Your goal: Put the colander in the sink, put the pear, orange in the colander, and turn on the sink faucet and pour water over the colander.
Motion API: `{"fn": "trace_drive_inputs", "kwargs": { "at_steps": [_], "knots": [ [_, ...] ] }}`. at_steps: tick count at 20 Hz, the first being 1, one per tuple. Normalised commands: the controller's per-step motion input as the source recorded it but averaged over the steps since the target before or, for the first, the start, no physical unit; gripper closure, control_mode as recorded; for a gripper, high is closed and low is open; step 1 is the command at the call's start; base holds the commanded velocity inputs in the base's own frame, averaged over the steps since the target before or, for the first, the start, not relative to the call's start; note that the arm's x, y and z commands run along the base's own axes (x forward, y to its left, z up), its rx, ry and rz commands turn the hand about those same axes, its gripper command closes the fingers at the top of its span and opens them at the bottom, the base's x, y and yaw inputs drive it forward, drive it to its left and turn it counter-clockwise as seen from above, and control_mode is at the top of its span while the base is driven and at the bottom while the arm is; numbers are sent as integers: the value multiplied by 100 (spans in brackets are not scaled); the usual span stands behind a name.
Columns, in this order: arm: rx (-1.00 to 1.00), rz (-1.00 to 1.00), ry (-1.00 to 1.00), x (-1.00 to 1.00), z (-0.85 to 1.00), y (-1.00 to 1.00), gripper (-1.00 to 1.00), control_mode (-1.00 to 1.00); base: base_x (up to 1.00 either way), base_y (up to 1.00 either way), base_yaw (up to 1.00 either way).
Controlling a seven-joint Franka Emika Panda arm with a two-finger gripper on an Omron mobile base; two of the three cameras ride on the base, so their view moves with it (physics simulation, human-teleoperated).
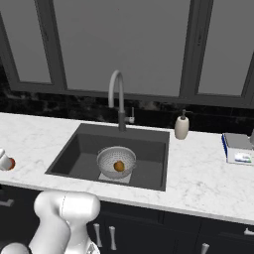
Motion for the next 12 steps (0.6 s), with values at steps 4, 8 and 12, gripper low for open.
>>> {"fn": "trace_drive_inputs", "kwargs": {
  "at_steps": [4,8,12],
  "knots": [
    [0,0,1,45,-11,51,-100,-100,0,0,0],
    [0,0,11,36,-2,37,-100,-100,0,0,0],
    [0,0,14,8,-16,1,-100,-100,0,0,0]
  ]
}}
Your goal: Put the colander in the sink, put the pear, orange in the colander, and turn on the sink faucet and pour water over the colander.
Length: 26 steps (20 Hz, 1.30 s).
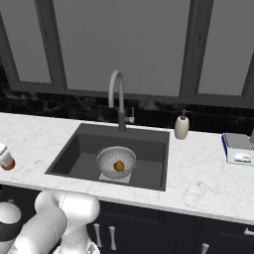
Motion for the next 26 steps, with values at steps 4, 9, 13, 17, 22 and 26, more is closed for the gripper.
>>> {"fn": "trace_drive_inputs", "kwargs": {
  "at_steps": [4,9,13,17,22,26],
  "knots": [
    [0,0,1,0,-39,0,-100,-100,0,0,0],
    [0,0,0,5,-36,0,-100,-100,0,0,0],
    [0,0,0,26,-21,0,-100,-100,0,0,0],
    [0,0,0,35,-8,12,-100,-100,0,0,0],
    [0,0,0,29,-7,20,-100,-100,0,0,0],
    [0,0,0,21,-17,16,-100,-100,0,0,0]
  ]
}}
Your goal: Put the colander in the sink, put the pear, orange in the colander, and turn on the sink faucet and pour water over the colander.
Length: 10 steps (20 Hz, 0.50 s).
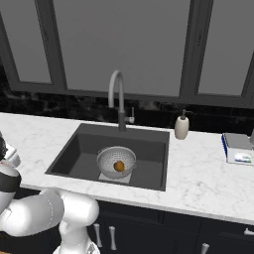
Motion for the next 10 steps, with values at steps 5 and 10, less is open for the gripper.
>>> {"fn": "trace_drive_inputs", "kwargs": {
  "at_steps": [5,10],
  "knots": [
    [-1,0,0,15,-26,8,-100,-100,0,0,0],
    [-3,-1,0,11,-26,13,-100,-100,0,0,0]
  ]
}}
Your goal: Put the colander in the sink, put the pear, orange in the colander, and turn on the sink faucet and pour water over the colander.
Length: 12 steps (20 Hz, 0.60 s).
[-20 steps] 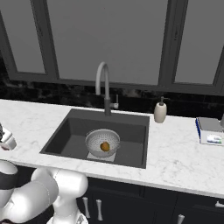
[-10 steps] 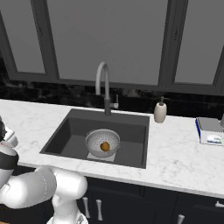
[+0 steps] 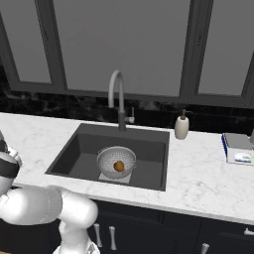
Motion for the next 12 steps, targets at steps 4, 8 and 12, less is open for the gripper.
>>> {"fn": "trace_drive_inputs", "kwargs": {
  "at_steps": [4,8,12],
  "knots": [
    [-1,0,0,13,-21,17,-100,-100,0,0,0],
    [0,0,0,12,-25,7,-100,-100,0,0,0],
    [0,0,0,10,-32,0,-100,-100,0,0,0]
  ]
}}
